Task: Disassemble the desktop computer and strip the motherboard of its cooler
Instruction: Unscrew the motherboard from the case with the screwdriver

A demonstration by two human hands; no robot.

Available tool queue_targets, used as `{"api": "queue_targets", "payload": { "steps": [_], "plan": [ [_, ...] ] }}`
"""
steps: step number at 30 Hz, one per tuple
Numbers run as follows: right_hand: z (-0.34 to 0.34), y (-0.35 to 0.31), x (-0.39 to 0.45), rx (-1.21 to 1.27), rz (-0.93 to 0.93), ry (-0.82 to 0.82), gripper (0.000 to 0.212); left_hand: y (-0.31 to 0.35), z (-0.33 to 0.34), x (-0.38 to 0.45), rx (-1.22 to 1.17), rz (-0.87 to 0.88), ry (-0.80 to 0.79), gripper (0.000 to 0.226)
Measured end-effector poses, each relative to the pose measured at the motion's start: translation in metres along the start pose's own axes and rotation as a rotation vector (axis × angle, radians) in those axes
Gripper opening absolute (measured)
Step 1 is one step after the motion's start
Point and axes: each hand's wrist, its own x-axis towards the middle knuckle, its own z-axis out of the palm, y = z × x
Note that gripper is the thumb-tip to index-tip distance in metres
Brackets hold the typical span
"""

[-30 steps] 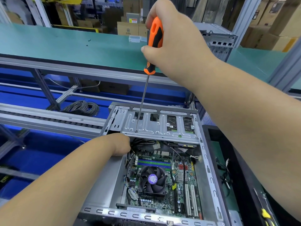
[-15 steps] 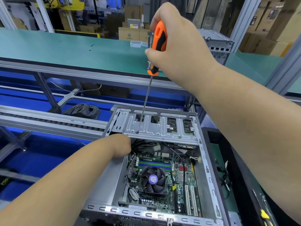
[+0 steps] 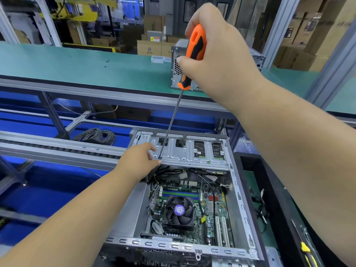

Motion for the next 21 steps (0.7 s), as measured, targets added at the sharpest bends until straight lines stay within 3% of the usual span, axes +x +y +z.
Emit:
{"api": "queue_targets", "payload": {
  "steps": [4, 12, 21],
  "plan": [
    [-0.012, -0.002, -0.011, 0.024, 0.058, -0.022, 0.041, 0.003, 0.006, -0.007, 0.017, 0.024, 0.061, 0.007],
    [-0.046, -0.009, -0.039, 0.025, 0.157, 0.003, 0.036, 0.011, 0.011, -0.024, -0.048, 0.024, 0.062, 0.008],
    [-0.070, 0.023, -0.086, 0.118, 0.397, 0.074, 0.041, 0.018, 0.013, -0.052, -0.027, -0.024, 0.079, 0.012]
  ]
}}
